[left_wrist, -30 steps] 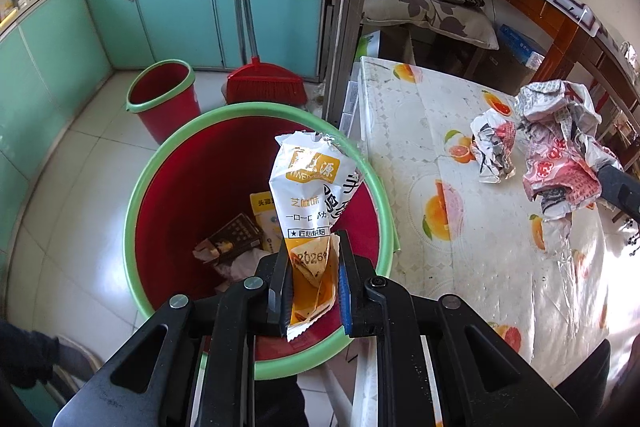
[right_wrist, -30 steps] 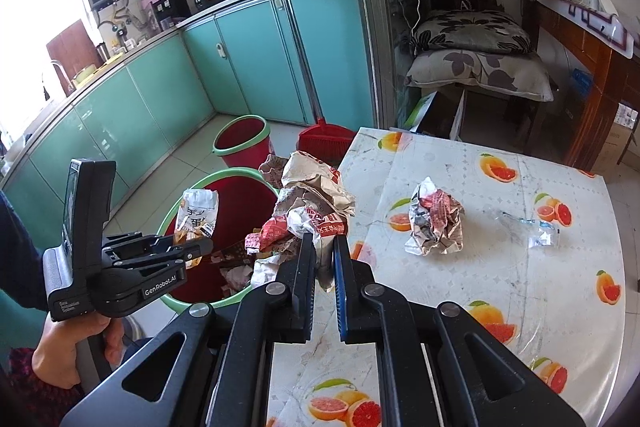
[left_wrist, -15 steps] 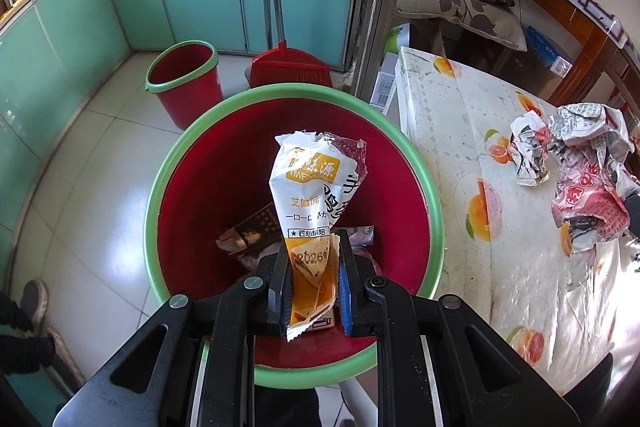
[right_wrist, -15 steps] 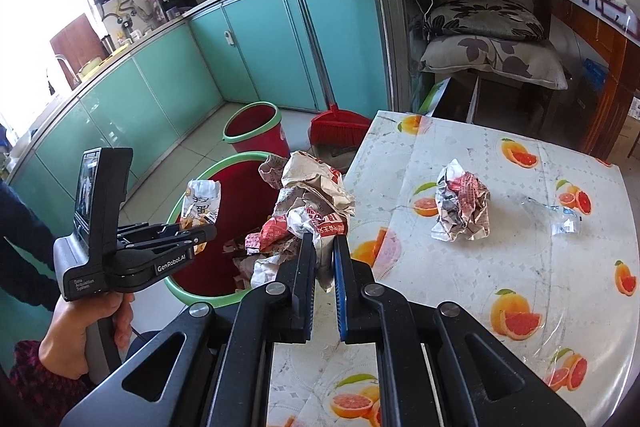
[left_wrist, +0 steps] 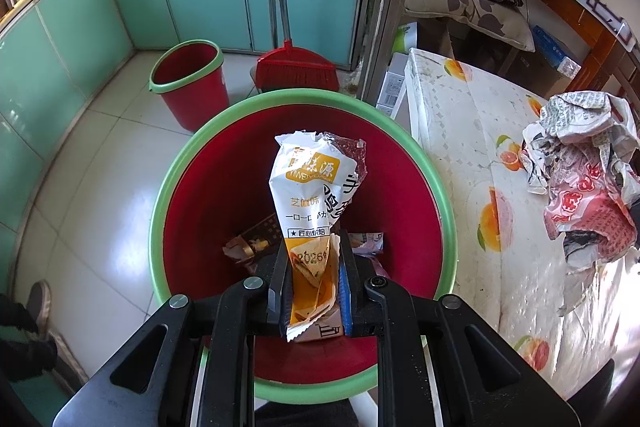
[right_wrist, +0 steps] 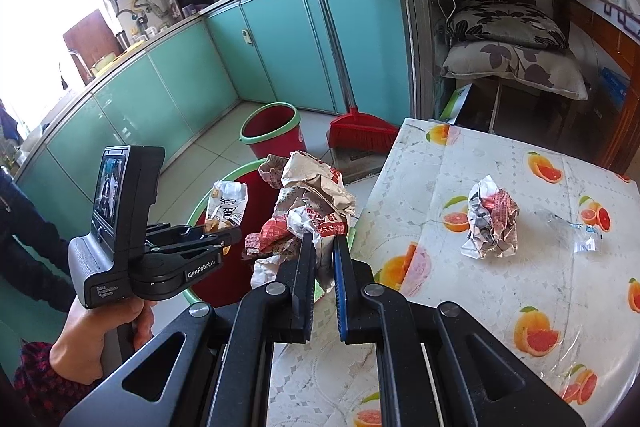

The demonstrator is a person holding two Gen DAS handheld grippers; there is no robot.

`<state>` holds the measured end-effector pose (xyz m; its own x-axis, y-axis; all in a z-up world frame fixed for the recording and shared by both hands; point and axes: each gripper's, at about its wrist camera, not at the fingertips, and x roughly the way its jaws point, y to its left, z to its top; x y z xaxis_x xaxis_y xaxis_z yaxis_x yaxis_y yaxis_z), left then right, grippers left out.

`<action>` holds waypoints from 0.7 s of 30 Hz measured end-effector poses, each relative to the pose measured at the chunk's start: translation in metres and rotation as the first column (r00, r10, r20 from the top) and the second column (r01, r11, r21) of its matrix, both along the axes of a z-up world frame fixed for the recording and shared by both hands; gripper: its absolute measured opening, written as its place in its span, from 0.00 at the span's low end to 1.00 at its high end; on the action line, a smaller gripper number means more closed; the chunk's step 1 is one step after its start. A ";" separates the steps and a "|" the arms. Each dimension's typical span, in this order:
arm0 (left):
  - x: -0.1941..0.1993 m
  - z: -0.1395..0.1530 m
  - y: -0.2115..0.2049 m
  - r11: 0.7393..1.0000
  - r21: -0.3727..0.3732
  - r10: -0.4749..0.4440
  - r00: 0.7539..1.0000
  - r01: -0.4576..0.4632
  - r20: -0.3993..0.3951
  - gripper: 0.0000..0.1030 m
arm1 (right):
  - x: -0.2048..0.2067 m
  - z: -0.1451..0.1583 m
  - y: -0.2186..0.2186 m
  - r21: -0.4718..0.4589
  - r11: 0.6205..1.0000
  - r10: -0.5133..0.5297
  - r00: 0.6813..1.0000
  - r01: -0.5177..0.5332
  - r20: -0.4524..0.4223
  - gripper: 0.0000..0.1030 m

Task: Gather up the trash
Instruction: 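Carry the wrapper and paper wad over the red bucket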

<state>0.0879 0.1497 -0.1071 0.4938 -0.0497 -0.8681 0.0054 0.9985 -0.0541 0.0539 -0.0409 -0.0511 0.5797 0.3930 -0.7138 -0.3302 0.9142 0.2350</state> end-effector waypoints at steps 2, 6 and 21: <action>0.003 -0.001 0.002 1.000 -0.010 0.006 1.000 -0.006 0.000 0.15 | 0.003 -0.002 0.002 -0.004 1.000 0.004 1.000 -0.004 -0.006 0.07; 0.008 0.000 0.003 1.000 -0.017 0.004 1.000 -0.004 0.008 0.15 | 0.010 -0.005 0.007 -0.013 1.000 0.009 1.000 -0.009 -0.014 0.07; 0.030 -0.006 0.031 0.999 -0.031 0.030 0.999 -0.030 0.011 0.15 | 0.038 -0.026 0.043 -0.039 0.998 0.039 0.997 -0.041 -0.060 0.07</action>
<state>0.1180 0.1807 -0.1134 0.5055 -0.0611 -0.8606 -0.0239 0.9961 -0.0848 0.0918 0.0018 -0.0768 0.5200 0.3852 -0.7623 -0.3531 0.9096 0.2188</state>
